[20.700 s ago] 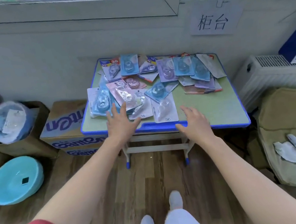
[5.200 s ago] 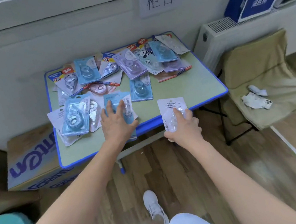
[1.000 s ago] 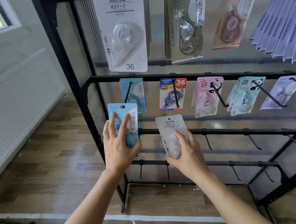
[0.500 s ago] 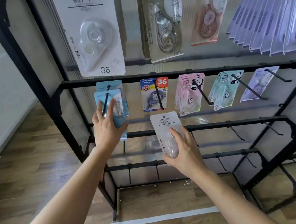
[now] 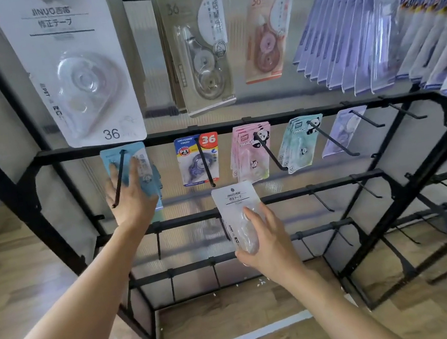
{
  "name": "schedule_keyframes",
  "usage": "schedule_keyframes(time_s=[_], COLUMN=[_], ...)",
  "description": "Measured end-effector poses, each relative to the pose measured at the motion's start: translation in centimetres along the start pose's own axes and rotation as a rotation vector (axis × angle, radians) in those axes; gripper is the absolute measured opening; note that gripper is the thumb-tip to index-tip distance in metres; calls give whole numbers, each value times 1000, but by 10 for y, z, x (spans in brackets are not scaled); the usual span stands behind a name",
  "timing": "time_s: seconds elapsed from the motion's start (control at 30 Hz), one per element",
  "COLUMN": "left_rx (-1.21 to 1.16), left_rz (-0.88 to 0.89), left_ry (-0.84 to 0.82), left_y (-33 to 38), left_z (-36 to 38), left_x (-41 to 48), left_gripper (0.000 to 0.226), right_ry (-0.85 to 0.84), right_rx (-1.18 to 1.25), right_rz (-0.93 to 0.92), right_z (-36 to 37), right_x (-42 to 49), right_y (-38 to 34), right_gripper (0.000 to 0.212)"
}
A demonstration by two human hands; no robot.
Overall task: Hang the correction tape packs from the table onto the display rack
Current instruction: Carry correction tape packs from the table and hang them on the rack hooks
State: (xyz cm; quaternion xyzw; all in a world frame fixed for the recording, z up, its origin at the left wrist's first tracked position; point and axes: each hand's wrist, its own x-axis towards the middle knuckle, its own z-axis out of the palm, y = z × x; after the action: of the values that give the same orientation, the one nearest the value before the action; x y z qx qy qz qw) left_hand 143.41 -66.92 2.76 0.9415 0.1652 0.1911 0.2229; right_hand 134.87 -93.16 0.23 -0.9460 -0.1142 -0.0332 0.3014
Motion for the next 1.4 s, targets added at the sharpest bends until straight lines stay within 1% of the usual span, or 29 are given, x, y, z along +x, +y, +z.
schedule_keyframes(time_s=[0.1,0.2,0.33,0.53,0.7,0.77,0.9,1.07,1.4], left_rx=[-11,-34,-52,-78,4,8,11,10,29], left_rz=[18,-27,-32,1,-35,-45,-21,45,201], left_ry=[48,28,43,111,175,190,191,187,225], left_y=[1,0,-6,-11,-4,-2,-2,-3,-19], left_z=[-4,-10,-25,-67,-97,-107,-125,-151,-199], left_x=[-15,-40,-78,-125,-154,-159,-154,-122,-63], left_gripper=[83,89,89,98,77,73,71,71,72], right_ry=[-5,-8,2,95,142,178,223,283,554], right_rx=[-3,1,12,18,75,115,131,104,28], right_rz=[-4,-15,-62,-142,-240,-286,-364,-428,-538], right_z=[-5,-10,-17,-29,-43,-48,-61,-73,-87], right_x=[-6,-15,-31,-70,-94,-97,-90,-60,-1], right_y=[2,2,-2,-19,-48,-64,-96,-139,-237], right_gripper=[81,82,84,82,80,78,77,80,78])
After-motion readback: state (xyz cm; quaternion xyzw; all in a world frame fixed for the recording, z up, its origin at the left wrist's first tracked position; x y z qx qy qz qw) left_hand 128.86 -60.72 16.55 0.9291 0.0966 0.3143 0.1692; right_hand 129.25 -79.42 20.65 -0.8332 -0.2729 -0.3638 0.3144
